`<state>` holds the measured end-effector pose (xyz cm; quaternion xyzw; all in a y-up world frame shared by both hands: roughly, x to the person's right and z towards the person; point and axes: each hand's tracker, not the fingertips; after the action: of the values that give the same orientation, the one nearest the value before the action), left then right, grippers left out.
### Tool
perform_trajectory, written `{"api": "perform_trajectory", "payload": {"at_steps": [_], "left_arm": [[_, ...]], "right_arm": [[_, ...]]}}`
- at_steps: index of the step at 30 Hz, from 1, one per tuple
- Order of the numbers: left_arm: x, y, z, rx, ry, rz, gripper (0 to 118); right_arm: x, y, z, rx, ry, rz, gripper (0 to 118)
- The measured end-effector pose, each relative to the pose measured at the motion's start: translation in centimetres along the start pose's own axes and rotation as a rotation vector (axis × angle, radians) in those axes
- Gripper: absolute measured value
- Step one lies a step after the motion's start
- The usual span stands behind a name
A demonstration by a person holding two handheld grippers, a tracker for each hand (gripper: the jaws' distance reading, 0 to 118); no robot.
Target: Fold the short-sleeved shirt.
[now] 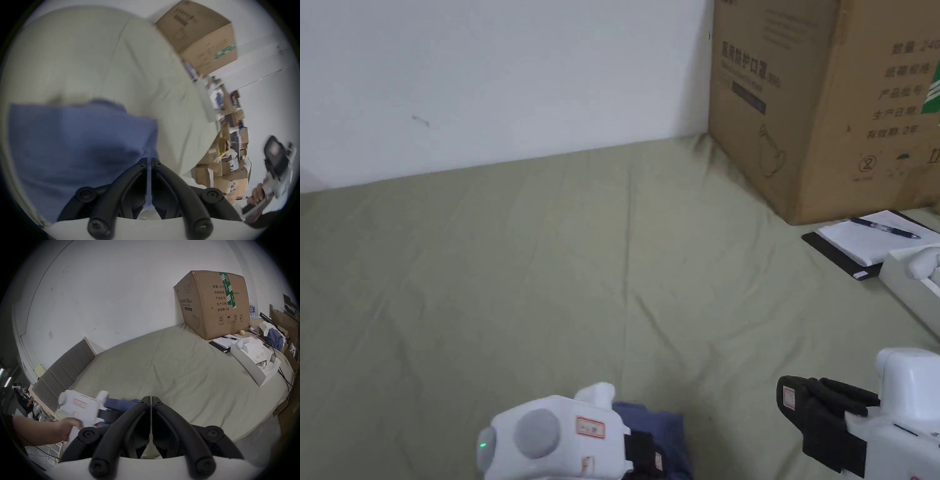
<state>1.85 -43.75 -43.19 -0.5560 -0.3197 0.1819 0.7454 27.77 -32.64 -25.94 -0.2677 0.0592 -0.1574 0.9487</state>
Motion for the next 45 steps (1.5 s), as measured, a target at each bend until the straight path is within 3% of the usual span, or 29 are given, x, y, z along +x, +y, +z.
{"api": "perform_trajectory", "payload": {"at_steps": [7, 11, 13, 15, 16, 23, 26, 28, 30, 32, 35, 37, 41, 42, 44, 45], "left_arm": [[2.1, -4.1, 16.8, 0.641, 0.205, -0.260, 4], [2.8, -7.7, 21.7, 0.942, 0.356, -0.341, 1], [2.5, -9.3, 22.8, 1.090, 0.488, -0.398, 0], [2.5, -10.6, 23.1, 1.166, 0.620, -0.425, 0], [2.4, -11.1, 23.2, 1.183, 0.618, -0.427, 0], [1.9, -12.0, 22.6, 1.166, 0.626, -0.385, 0], [1.2, -12.0, 22.4, 1.114, 0.618, -0.389, 0], [0.5, -11.8, 22.2, 1.047, 0.573, -0.368, 0], [-0.4, -11.5, 22.0, 0.992, 0.542, -0.325, 0], [-1.3, -11.3, 21.9, 0.953, 0.525, -0.279, 0], [-3.0, -11.0, 21.9, 0.874, 0.432, -0.201, 0], [-4.7, -10.6, 22.0, 0.786, 0.338, -0.137, 0], [-9.7, -7.8, 20.6, 0.511, 0.091, 0.033, 0], [-11.3, -6.7, 19.9, 0.392, 0.023, 0.131, 1], [-14.0, -4.9, 18.3, 0.273, -0.072, 0.244, 8], [-15.4, -4.1, 17.3, 0.264, -0.145, 0.255, 18]], "right_arm": [[-3.0, 2.2, 2.2, 0.217, 0.057, 0.090, 2], [-5.2, 1.8, 2.5, 0.477, -0.014, 0.188, 2], [-6.0, 0.9, 1.9, 0.566, -0.118, 0.259, 2], [-6.4, 0.4, 1.6, 0.583, -0.181, 0.272, 2], [-6.3, 0.1, 1.3, 0.576, -0.186, 0.252, 2], [-5.9, -0.3, 1.7, 0.537, -0.233, 0.205, 2], [-6.2, 1.2, 0.3, 0.417, -0.144, 0.324, 3], [-6.3, 2.5, -3.5, 0.162, -0.015, 0.387, 3], [-6.0, 2.5, -8.9, -0.217, 0.060, 0.328, 3], [-5.1, 0.8, -14.4, -0.487, 0.089, 0.303, 3], [-5.0, -2.5, -19.8, -0.717, 0.096, 0.477, 3], [-5.1, -4.9, -22.4, -0.792, 0.007, 0.591, 3], [-4.9, -6.1, -24.3, -0.817, 0.009, 0.554, 2], [-5.1, -5.8, -24.3, -0.829, 0.007, 0.556, 2], [-5.0, -5.8, -23.8, -0.826, 0.016, 0.592, 2], [-4.9, -6.1, -23.6, -0.810, 0.033, 0.622, 2]]}}
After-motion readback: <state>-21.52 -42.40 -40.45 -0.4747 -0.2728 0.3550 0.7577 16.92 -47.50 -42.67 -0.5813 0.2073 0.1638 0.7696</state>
